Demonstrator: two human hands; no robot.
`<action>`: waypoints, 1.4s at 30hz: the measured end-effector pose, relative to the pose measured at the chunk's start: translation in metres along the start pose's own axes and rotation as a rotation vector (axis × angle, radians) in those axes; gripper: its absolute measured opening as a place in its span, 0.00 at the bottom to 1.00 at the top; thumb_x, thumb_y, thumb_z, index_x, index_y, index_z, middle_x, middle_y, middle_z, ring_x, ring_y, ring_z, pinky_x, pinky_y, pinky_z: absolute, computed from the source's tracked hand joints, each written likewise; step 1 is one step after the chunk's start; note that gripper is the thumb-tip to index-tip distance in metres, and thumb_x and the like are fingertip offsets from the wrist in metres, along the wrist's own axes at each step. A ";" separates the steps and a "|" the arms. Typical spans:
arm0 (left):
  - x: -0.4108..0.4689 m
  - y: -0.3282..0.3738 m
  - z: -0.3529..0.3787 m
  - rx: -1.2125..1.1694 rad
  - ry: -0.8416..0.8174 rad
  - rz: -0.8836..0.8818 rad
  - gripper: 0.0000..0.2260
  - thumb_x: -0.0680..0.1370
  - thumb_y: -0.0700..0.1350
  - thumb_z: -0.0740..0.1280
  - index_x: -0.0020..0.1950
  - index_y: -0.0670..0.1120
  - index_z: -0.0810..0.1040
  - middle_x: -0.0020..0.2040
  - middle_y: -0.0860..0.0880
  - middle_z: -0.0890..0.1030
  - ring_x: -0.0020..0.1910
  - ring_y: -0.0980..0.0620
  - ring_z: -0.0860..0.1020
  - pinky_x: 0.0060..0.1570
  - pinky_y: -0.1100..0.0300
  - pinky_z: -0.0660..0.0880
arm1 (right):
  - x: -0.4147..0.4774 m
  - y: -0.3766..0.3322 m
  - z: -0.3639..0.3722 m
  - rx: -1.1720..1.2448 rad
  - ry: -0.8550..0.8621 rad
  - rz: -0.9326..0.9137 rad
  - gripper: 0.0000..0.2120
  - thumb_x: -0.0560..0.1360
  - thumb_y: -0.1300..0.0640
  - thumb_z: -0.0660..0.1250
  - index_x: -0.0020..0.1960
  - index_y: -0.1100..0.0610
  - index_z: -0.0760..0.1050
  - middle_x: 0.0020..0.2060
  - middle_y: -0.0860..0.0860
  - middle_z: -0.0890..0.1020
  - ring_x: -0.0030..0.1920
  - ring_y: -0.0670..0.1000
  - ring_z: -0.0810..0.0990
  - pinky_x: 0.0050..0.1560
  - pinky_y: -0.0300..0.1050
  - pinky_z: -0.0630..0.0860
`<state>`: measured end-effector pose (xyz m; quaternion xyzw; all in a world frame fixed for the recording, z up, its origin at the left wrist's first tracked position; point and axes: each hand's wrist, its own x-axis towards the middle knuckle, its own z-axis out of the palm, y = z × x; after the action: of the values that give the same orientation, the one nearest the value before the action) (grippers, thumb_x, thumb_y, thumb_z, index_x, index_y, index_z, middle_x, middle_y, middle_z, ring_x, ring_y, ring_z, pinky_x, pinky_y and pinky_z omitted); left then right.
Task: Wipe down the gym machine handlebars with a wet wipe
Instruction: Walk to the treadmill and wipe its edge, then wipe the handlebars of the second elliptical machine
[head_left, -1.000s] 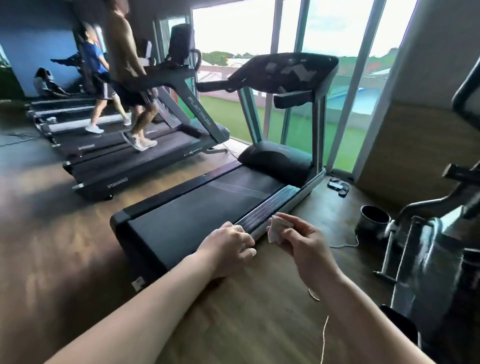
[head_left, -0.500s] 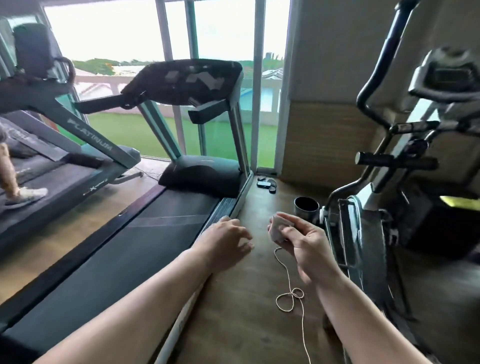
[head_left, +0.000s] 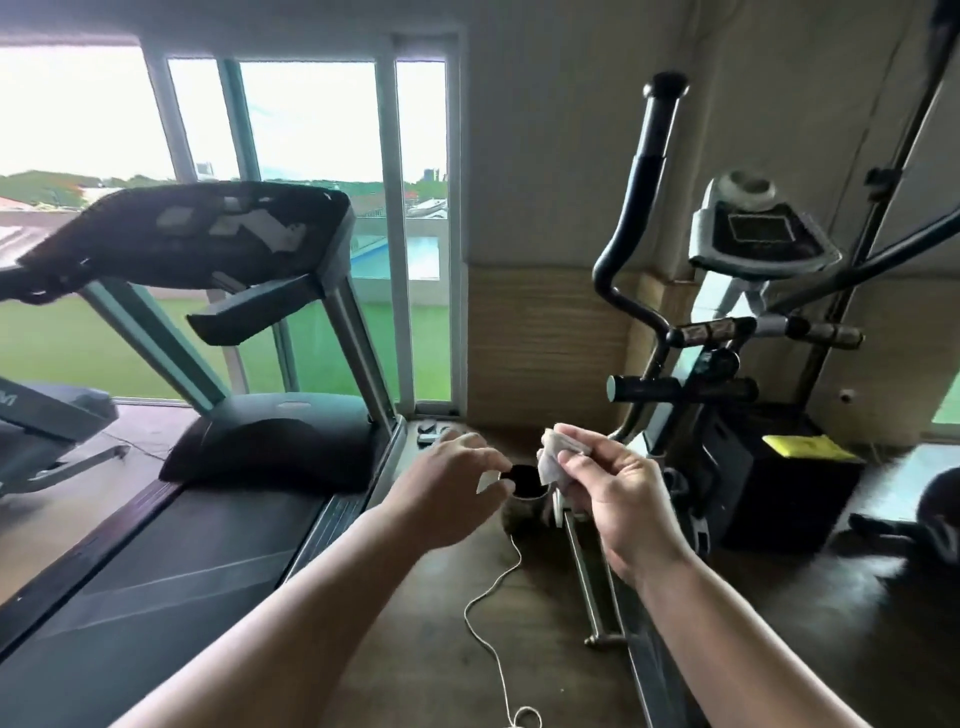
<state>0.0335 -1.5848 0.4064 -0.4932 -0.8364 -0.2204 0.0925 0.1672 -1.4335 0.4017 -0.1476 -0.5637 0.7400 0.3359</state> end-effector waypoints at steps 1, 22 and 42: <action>0.021 0.002 -0.003 -0.013 0.026 0.025 0.12 0.81 0.56 0.67 0.62 0.57 0.84 0.61 0.54 0.83 0.64 0.51 0.75 0.64 0.55 0.73 | 0.018 -0.009 -0.004 -0.001 0.021 -0.029 0.12 0.79 0.71 0.68 0.56 0.59 0.86 0.50 0.60 0.90 0.47 0.54 0.89 0.51 0.44 0.86; 0.372 0.043 -0.060 -0.632 0.196 0.463 0.34 0.80 0.66 0.50 0.84 0.54 0.59 0.84 0.59 0.58 0.82 0.63 0.55 0.79 0.64 0.53 | 0.306 -0.171 -0.018 -0.594 0.679 -0.823 0.14 0.81 0.59 0.71 0.66 0.56 0.83 0.54 0.50 0.90 0.54 0.48 0.89 0.61 0.53 0.84; 0.427 0.044 -0.014 -1.224 -0.056 0.493 0.33 0.80 0.68 0.51 0.84 0.57 0.60 0.80 0.61 0.69 0.81 0.61 0.64 0.82 0.51 0.57 | 0.361 -0.093 -0.007 -0.492 0.318 -0.866 0.37 0.79 0.50 0.56 0.85 0.54 0.49 0.84 0.47 0.61 0.85 0.45 0.55 0.84 0.57 0.56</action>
<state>-0.1413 -1.2381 0.5901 -0.6393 -0.4245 -0.6158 -0.1785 -0.0614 -1.1756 0.5442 -0.0859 -0.6725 0.3473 0.6479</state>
